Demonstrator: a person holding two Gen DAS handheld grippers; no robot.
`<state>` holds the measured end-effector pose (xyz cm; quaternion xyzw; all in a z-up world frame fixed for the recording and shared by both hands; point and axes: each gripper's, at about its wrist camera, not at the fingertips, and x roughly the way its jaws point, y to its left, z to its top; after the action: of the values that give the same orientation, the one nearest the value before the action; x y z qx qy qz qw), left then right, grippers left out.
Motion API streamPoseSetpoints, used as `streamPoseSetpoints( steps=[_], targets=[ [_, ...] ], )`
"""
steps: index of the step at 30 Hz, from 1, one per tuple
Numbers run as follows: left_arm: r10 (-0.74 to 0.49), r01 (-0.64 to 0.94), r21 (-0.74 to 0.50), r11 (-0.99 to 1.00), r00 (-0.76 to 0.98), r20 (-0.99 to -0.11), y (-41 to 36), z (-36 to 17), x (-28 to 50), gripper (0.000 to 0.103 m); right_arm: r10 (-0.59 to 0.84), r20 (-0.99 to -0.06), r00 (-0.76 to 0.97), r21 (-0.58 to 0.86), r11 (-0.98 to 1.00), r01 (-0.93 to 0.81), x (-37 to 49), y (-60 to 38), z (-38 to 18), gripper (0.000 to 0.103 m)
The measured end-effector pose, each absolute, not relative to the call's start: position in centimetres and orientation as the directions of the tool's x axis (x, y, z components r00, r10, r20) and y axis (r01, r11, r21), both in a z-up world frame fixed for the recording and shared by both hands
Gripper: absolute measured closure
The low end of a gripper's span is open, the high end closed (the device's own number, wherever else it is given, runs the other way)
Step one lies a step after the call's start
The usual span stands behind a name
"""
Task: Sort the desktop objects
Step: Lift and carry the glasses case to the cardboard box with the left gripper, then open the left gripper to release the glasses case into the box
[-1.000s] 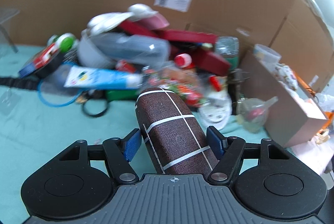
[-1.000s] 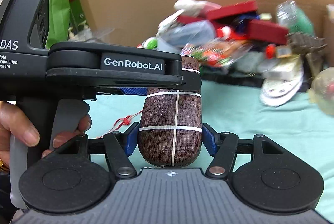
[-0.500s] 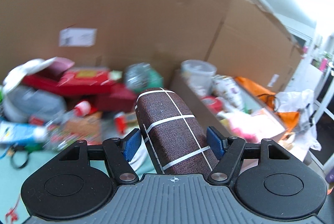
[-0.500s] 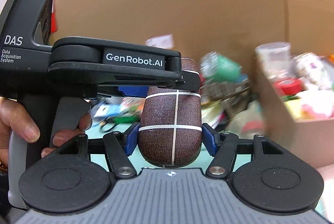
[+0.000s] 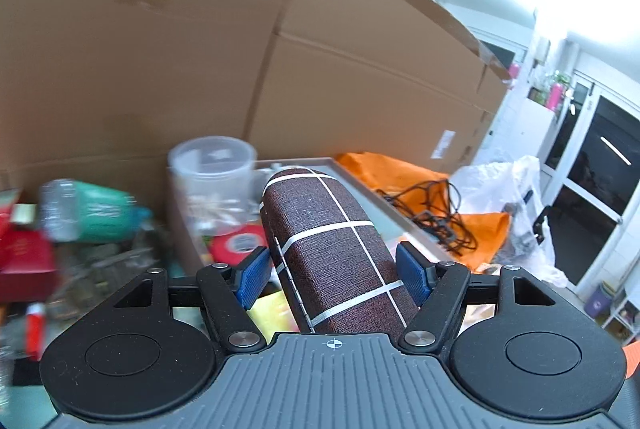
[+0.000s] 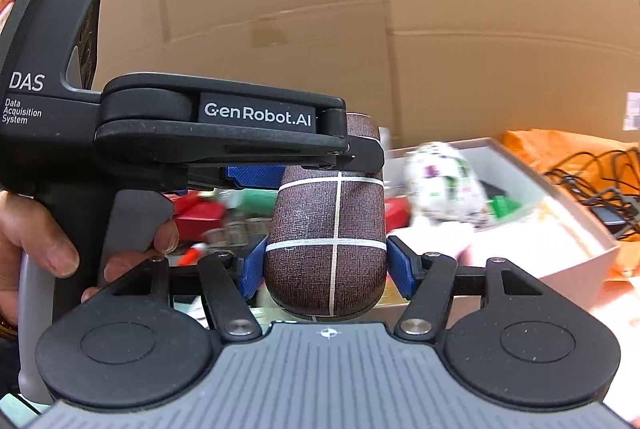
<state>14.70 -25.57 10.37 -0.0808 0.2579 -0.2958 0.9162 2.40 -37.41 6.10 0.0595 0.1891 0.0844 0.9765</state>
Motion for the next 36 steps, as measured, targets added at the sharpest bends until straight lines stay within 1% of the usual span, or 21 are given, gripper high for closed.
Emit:
streamPoseSetpoints(
  steps=[9, 14, 20, 21, 22, 23, 24, 25, 26, 27, 28, 30, 32, 36],
  targets=[
    [-0.631, 0.535, -0.335, 0.775, 0.662, -0.404, -32.9, 9.6, 20.5, 0.033, 0.129, -0.386, 0.914, 0.117, 0.989, -0.09, 6.9, -44.4, 6.4, 0.036],
    [-0.626, 0.512, -0.361, 0.779, 0.66, -0.414, -35.8, 8.7, 24.3, 0.033, 0.142, -0.406, 0.903, 0.102, 0.989, -0.11, 10.6, -47.6, 5.8, 0.036],
    [-0.591, 0.498, -0.32, 0.806, 0.679, -0.436, -37.8, 7.9, 28.1, 0.033, 0.171, -0.431, 0.886, 0.106, 0.985, -0.139, 14.2, -49.9, 5.2, 0.035],
    [-0.572, 0.488, -0.299, 0.82, 0.685, -0.451, -38.2, 7.8, 28.7, 0.023, 0.172, -0.443, 0.88, 0.1, 0.985, -0.143, 15.2, -50.1, 5.0, 0.035],
    [-0.551, 0.482, -0.27, 0.833, 0.689, -0.471, -38.6, 7.7, 29.1, 0.023, 0.17, -0.461, 0.871, 0.092, 0.985, -0.144, 16.4, -50.3, 4.8, 0.036],
    [-0.53, 0.481, -0.233, 0.845, 0.695, -0.486, -39.0, 7.5, 29.3, 0.016, 0.161, -0.48, 0.862, 0.077, 0.987, -0.142, 17.2, -50.3, 4.5, 0.036],
    [-0.518, 0.493, -0.192, 0.848, 0.701, -0.49, -39.3, 7.4, 29.2, 0.005, 0.136, -0.487, 0.863, 0.052, 0.991, -0.126, 17.8, -50.2, 4.4, 0.034],
    [-0.507, 0.504, -0.147, 0.851, 0.717, -0.478, -39.4, 7.3, 28.9, 0.0, 0.102, -0.49, 0.866, 0.017, 0.994, -0.108, 18.1, -49.9, 4.2, 0.026],
    [-0.501, 0.514, -0.109, 0.851, 0.732, -0.462, -39.5, 7.1, 28.5, 0.0, 0.075, -0.49, 0.868, -0.007, 0.996, -0.09, 18.0, -49.6, 4.1, 0.02],
    [-0.501, 0.528, -0.078, 0.846, 0.736, -0.456, -39.5, 7.0, 28.2, 0.0, 0.065, -0.484, 0.873, -0.016, 0.996, -0.082, 17.9, -49.6, 4.0, 0.01],
    [-0.503, 0.54, -0.06, 0.839, 0.729, -0.464, -39.4, 6.7, 28.0, 0.0, 0.064, -0.468, 0.881, -0.019, 0.996, -0.083, 17.6, -49.5, 4.0, 0.008],
    [-0.504, 0.541, -0.07, 0.838, 0.717, -0.483, -39.3, 6.2, 28.0, 0.0, 0.062, -0.454, 0.889, -0.017, 0.997, -0.078, 17.1, -49.6, 3.9, 0.008],
    [-0.497, 0.528, -0.081, 0.845, 0.721, -0.483, -39.2, 5.9, 27.9, 0.0, 0.063, -0.451, 0.89, 0.005, 0.998, -0.068, 16.7, -49.8, 3.8, 0.005],
    [-0.498, 0.531, -0.082, 0.844, 0.716, -0.49, -38.5, 6.1, 26.9, 0.0, 0.028, -0.475, 0.879, 0.003, 1.0, -0.03, 15.6, -50.1, 3.6, 0.004]
  ],
)
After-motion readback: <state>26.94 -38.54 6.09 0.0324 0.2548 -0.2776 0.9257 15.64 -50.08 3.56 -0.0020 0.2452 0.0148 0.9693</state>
